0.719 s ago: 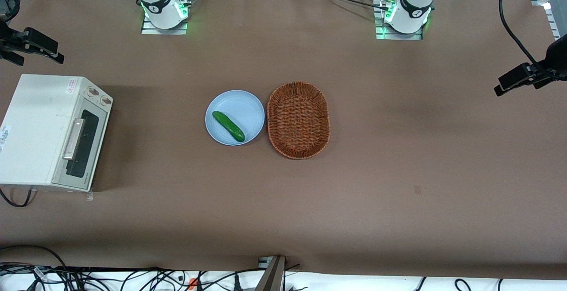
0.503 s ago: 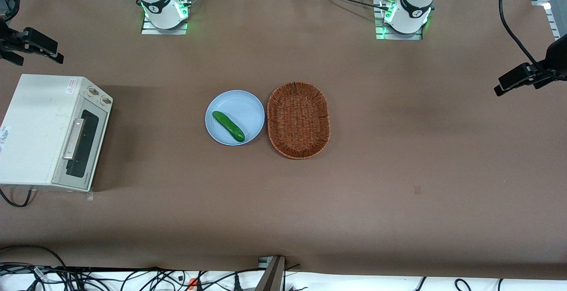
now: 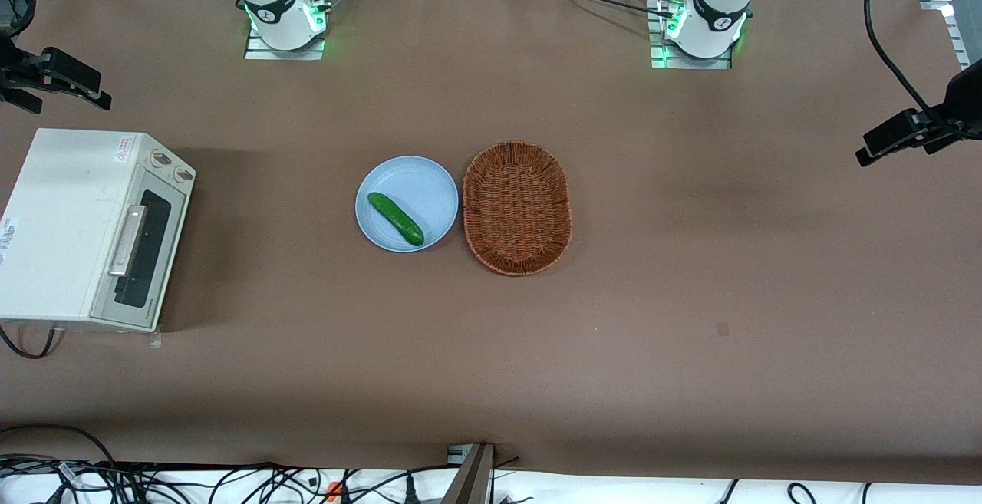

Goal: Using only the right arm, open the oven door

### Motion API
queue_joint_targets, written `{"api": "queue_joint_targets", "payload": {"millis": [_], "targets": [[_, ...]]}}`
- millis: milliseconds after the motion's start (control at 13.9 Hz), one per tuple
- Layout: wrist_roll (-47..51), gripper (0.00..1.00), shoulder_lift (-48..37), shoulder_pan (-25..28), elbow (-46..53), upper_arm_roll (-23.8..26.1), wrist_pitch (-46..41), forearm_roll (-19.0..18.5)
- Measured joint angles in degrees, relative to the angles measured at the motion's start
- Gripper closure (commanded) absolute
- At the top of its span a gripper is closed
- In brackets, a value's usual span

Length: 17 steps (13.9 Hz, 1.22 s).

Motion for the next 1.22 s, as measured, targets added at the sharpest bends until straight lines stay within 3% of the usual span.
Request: {"api": "queue_joint_targets", "payload": {"millis": [1222], "targets": [[-0.02,0.0,0.88,1.74,-0.67,0.48,-0.68,-2.9]]}}
